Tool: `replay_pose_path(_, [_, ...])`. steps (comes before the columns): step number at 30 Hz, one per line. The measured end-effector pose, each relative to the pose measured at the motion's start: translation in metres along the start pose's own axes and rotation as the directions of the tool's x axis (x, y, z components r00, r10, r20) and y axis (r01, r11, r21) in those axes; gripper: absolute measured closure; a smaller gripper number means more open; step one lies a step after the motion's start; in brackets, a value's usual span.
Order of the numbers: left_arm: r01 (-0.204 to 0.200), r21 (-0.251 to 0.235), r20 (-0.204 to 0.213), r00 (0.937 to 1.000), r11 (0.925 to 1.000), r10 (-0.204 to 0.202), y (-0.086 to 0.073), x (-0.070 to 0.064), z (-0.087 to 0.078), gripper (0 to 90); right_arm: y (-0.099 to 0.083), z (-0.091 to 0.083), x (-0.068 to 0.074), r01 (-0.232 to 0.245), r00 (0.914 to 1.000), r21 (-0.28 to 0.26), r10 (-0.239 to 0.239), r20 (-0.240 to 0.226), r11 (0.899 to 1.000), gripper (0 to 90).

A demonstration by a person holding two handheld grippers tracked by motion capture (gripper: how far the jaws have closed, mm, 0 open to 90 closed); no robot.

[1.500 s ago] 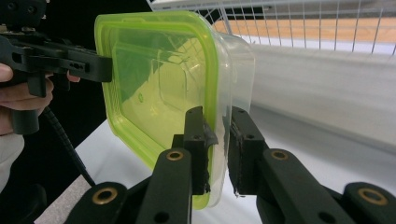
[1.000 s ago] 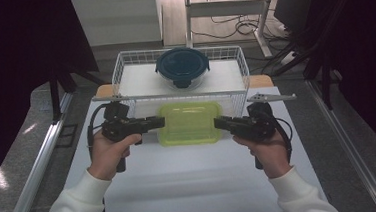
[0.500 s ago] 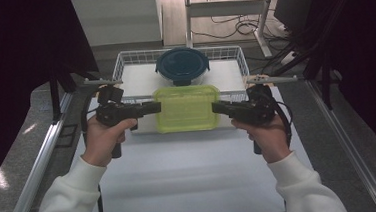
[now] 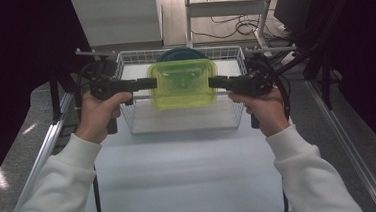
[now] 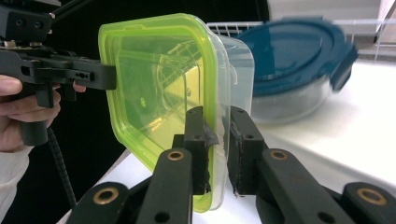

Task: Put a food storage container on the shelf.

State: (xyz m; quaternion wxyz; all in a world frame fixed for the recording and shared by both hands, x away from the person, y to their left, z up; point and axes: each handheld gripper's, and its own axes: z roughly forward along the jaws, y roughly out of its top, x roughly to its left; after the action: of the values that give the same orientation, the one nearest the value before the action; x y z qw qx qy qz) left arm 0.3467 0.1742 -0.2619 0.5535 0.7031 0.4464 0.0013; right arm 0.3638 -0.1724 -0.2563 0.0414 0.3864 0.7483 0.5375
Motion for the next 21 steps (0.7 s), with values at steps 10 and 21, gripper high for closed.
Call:
replay_pose_path(10, [0.011, 0.013, -0.008, 0.9999, 0.9999, -0.011, 0.038, 0.014, 0.005, 79.4, 0.036, 0.011, -0.012, -0.023, 0.9997, 0.001, 0.023, -0.003, 1.000, 78.6])
replay_pose_path(21, [0.068, 0.029, 0.000, 0.9977, 0.9973, -0.068, 0.066, 0.037, 0.023, 79.6, 0.061, 0.026, -0.032, -0.075, 0.9971, 0.024, 0.075, 0.010, 0.997, 78.7])
